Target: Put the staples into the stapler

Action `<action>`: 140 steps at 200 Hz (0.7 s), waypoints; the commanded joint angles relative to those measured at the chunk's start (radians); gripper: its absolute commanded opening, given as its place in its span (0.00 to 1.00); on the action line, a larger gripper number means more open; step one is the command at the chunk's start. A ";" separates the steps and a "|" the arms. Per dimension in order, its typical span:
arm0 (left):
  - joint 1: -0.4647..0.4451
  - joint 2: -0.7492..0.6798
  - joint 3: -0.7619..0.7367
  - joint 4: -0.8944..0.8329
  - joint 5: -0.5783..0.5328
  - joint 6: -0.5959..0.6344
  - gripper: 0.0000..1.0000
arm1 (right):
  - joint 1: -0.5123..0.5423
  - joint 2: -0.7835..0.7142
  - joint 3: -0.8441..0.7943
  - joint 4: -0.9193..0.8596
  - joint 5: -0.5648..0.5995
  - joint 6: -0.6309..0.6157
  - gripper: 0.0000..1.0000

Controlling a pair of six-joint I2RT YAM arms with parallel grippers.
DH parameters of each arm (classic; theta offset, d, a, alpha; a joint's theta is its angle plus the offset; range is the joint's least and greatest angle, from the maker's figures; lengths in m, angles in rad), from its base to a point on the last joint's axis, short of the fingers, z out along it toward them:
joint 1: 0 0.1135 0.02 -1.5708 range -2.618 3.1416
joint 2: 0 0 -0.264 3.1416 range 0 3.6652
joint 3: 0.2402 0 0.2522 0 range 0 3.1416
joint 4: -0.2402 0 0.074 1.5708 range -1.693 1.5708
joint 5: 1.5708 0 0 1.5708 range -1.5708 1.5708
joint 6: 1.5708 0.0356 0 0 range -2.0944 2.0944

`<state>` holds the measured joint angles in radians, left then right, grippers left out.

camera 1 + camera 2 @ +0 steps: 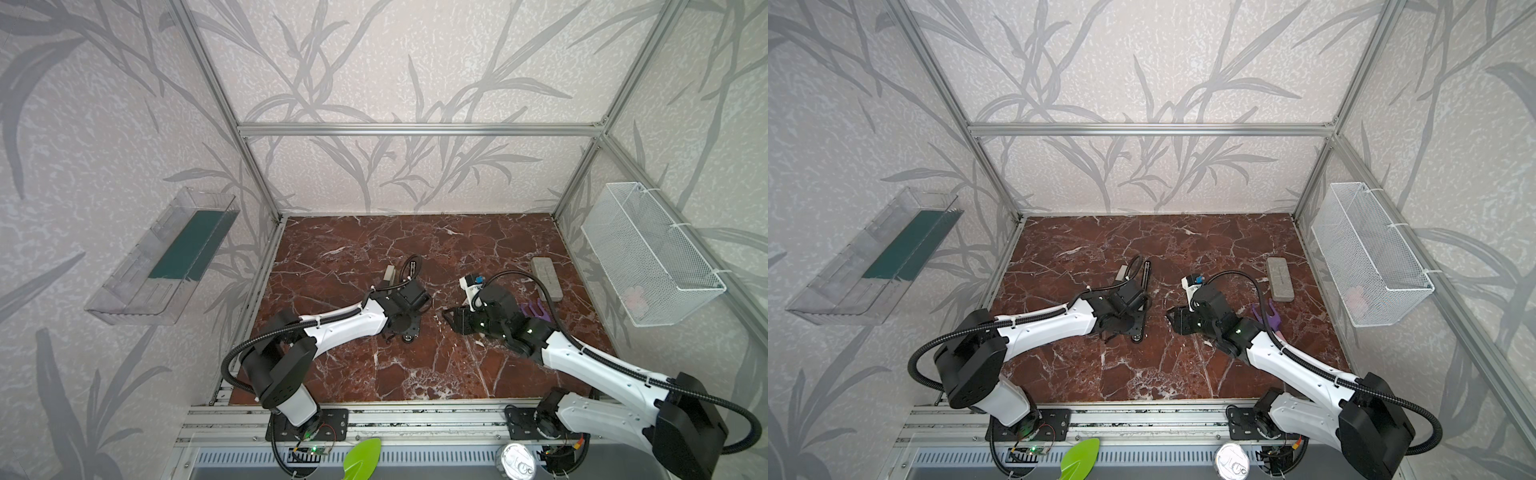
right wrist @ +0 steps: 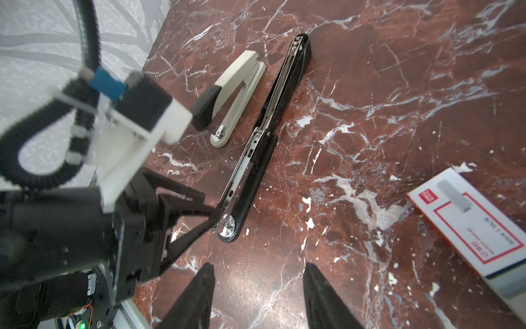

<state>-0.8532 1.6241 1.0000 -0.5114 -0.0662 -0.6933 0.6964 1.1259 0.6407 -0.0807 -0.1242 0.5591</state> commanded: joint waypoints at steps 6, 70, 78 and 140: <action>-0.012 0.032 -0.037 0.037 -0.054 -0.017 0.41 | -0.009 0.042 0.046 0.007 -0.015 -0.008 0.52; -0.001 0.003 -0.081 -0.008 -0.196 -0.009 0.39 | -0.043 0.139 0.077 0.014 -0.023 0.001 0.51; 0.008 -0.001 -0.078 -0.019 -0.207 0.007 0.39 | -0.051 0.156 0.084 0.018 -0.034 0.002 0.51; 0.019 -0.093 -0.001 -0.056 -0.216 0.113 0.42 | -0.086 0.161 0.099 0.023 -0.055 -0.008 0.51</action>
<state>-0.8364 1.5867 0.9348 -0.5255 -0.2398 -0.6334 0.6243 1.3010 0.7094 -0.0704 -0.1627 0.5594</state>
